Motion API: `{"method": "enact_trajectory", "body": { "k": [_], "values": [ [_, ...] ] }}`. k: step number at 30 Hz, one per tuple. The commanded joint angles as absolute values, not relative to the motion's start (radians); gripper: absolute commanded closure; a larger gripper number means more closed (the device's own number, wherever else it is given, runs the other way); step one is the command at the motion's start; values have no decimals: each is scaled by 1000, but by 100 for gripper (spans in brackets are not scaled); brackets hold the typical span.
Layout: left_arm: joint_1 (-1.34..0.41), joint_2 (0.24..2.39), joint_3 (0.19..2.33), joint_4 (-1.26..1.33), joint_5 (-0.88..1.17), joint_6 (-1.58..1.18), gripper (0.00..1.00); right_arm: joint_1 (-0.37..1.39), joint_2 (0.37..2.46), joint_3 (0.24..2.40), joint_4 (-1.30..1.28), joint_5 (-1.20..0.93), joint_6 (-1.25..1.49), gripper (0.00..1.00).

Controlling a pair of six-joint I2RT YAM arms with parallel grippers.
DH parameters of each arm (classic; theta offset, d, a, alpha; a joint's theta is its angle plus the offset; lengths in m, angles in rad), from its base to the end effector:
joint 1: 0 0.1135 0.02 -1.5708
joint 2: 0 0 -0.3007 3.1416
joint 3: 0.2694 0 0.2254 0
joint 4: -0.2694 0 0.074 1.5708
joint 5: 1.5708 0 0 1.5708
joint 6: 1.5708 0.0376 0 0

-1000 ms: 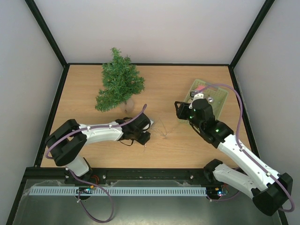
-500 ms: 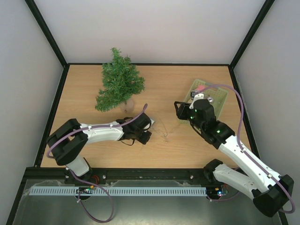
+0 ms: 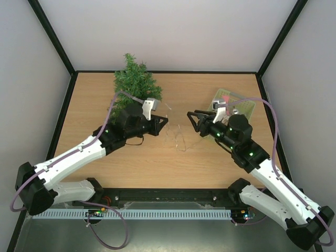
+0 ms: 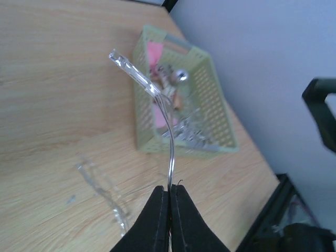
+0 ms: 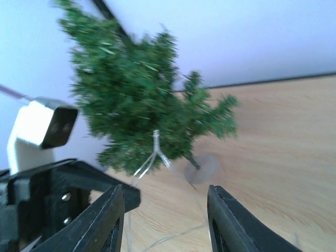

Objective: Decorate the small christmas tree
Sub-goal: Pick up the decoration item from the center of the board, then wrap the decoration item around the Christmas tree.

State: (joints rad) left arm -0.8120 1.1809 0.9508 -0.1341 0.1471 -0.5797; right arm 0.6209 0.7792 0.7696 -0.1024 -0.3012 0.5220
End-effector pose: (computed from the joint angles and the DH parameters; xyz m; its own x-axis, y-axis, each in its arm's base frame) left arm 0.1576 -0.1742 0.3609 -0.6499 -0.1021 -0.7532 0.5452 0.6279 -0.5555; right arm 0.1018 0.0865 0.3704 -0.4754 0.2454 -0.8449 -0.6441 0.5570 0.5242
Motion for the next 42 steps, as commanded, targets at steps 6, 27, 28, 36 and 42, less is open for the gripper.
{"method": "enact_trajectory", "body": {
  "k": [6, 27, 28, 36, 42],
  "values": [
    [-790, 1159, 1101, -83, 172, -721, 98, 674, 730, 728, 220, -527, 447, 56],
    [-788, 1106, 1100, -58, 144, -827, 98, 816, 993, 768, 324, -446, 296, 64],
    [-787, 1106, 1101, -65, 141, -822, 98, 815, 992, 767, 325, -443, 301, 64],
    [-788, 1097, 1070, -97, 118, -797, 98, 817, 1025, 822, 250, -445, 337, 55],
    [-788, 1093, 1066, -111, 129, -782, 98, 829, 1070, 912, 104, -403, 319, 64]
  ]
}}
